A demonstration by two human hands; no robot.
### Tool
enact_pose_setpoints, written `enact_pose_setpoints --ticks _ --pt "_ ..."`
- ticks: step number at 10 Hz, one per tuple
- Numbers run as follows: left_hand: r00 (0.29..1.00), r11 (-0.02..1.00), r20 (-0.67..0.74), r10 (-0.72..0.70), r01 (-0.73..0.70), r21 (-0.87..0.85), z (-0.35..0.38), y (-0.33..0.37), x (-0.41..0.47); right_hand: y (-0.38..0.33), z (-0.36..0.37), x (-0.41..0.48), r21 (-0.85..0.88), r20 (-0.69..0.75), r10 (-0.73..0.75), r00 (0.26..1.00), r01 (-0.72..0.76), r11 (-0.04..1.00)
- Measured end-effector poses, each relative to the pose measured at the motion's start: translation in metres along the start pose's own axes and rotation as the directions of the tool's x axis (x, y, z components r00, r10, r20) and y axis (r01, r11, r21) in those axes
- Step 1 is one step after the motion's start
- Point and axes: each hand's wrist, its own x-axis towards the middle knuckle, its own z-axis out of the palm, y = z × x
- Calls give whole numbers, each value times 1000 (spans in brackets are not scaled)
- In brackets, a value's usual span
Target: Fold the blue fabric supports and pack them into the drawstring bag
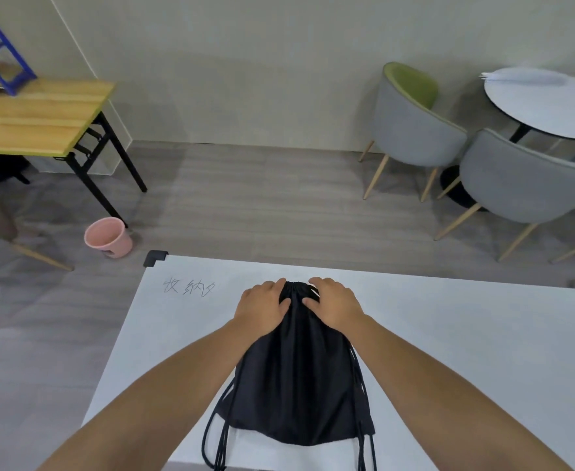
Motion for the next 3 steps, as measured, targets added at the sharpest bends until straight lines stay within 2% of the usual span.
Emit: enact_pose_setpoints --ticks 1,2,3 --pt "1000 1000 12 -5 5 -22 -3 -1 -10 1 -9 -16 15 -24 25 999 -24 1000" --pt "1000 999 -8 -21 20 -47 -3 -3 -19 1 -19 -34 107 -95 49 994 -38 994" --pt "999 999 -43 -7 4 -53 -6 -6 -29 -5 -41 -56 392 -292 152 944 -27 919"
